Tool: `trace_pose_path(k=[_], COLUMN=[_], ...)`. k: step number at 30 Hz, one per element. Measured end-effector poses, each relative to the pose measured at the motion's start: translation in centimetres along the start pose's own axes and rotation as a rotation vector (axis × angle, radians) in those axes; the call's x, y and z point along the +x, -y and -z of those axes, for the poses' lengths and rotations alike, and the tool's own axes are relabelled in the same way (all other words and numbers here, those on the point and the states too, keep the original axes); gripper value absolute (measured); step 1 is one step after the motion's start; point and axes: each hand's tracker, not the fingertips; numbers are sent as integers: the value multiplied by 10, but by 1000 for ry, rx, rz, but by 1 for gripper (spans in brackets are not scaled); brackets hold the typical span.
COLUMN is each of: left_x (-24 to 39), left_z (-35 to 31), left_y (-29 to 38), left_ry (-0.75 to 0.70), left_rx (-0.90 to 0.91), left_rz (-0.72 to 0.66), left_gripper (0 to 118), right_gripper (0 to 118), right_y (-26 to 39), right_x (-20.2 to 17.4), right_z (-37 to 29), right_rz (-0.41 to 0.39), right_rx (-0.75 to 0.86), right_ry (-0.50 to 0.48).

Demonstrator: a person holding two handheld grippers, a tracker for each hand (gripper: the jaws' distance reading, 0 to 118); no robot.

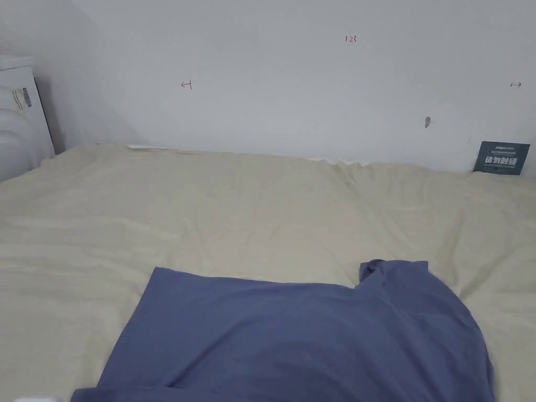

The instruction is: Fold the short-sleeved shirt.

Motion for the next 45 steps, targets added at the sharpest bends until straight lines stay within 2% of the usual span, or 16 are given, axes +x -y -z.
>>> trace_pose_path(k=[1,3,6,9,11,13,15,16,18,22,29,30,31,32,43,45], left_x=[1,-3,-9,-7,4,16,26,31,43,59,74,75,78,79,89,92], left_z=[-3,-13,-36,-52,-58,-60,-55,-51,-42,-21,8,10,12,15,50,55], left_y=[-3,-9,-25,-50,-67,-85,-101,-109,-125,-151,-183,-186,-189,-191,-204,-206], left_ry=[-21,-28,37,76,74,48,75,81,61,41,81,87,93,94,99,91], left_rx=[4,47,137,175,224,257,281,285,286,286,267,261,258,255,205,191], left_rz=[3,-5,-98,-125,-68,-56,-37,-36,-14,52,91,98,102,101,101,112], left_gripper=[73,115,116,103,70,64,29,12,2,0,0,0,0,0,0,0], right_gripper=[80,92,92,91,65,57,0,0,0,0,4,26,71,91,92,76], right_y=[-6,-13,-30,-52,-68,-82,-97,-105,-120,-158,-234,-243,-252,-259,-272,-270], right_x=[1,4,12,21,25,25,20,17,14,26,56,59,64,66,86,84], right_z=[-3,-11,-26,-31,-31,-27,-17,-12,2,43,130,144,156,169,228,233], right_rz=[-2,9,69,143,186,187,190,186,151,75,109,85,81,67,31,25], right_rx=[3,44,132,177,186,195,191,189,156,80,19,6,-9,-47,-162,-168], right_ry=[8,9,0,-47,-87,-76,-20,-28,-54,-33,-41,-30,-50,-50,42,40])
